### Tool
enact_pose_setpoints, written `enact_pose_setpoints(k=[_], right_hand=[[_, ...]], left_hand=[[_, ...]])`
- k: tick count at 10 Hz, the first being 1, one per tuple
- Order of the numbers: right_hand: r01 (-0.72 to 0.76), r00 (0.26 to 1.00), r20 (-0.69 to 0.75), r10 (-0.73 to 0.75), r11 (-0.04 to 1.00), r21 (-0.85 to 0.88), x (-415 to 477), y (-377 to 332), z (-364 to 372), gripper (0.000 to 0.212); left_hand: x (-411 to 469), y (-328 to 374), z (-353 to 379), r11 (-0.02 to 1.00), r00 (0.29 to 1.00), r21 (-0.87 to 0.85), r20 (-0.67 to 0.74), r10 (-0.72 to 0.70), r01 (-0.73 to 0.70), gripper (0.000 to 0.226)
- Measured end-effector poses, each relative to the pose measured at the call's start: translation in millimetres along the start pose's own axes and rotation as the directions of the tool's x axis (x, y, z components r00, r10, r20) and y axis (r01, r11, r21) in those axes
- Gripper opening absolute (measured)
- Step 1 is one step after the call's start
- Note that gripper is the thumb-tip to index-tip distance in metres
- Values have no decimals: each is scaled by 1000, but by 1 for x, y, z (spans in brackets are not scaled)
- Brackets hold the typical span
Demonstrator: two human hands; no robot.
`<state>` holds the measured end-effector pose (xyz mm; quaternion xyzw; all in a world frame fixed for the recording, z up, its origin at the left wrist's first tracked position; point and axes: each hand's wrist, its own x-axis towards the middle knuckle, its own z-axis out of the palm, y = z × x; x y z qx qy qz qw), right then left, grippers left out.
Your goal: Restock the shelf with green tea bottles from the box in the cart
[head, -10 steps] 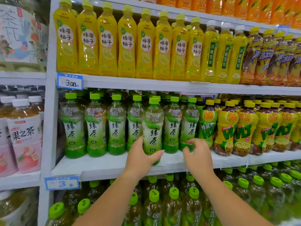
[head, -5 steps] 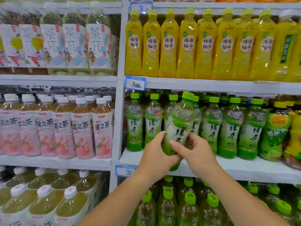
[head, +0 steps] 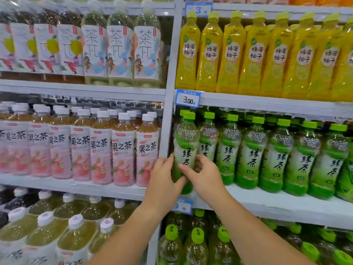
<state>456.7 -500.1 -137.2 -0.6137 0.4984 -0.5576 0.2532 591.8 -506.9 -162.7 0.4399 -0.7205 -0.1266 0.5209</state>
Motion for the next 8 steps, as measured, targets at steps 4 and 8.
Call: enact_pose_setpoints(k=[4,8], right_hand=[[-20,995,-98,12,997,-73,-8,-1,6,33],[-131,991,-12,131,977,-167,-14,-12,-12,45]], left_hand=[[-3,10,-1,988,995,121,-22,-92,94,58],[-30,22,-24,972,972,-23,28,-234,234,26]])
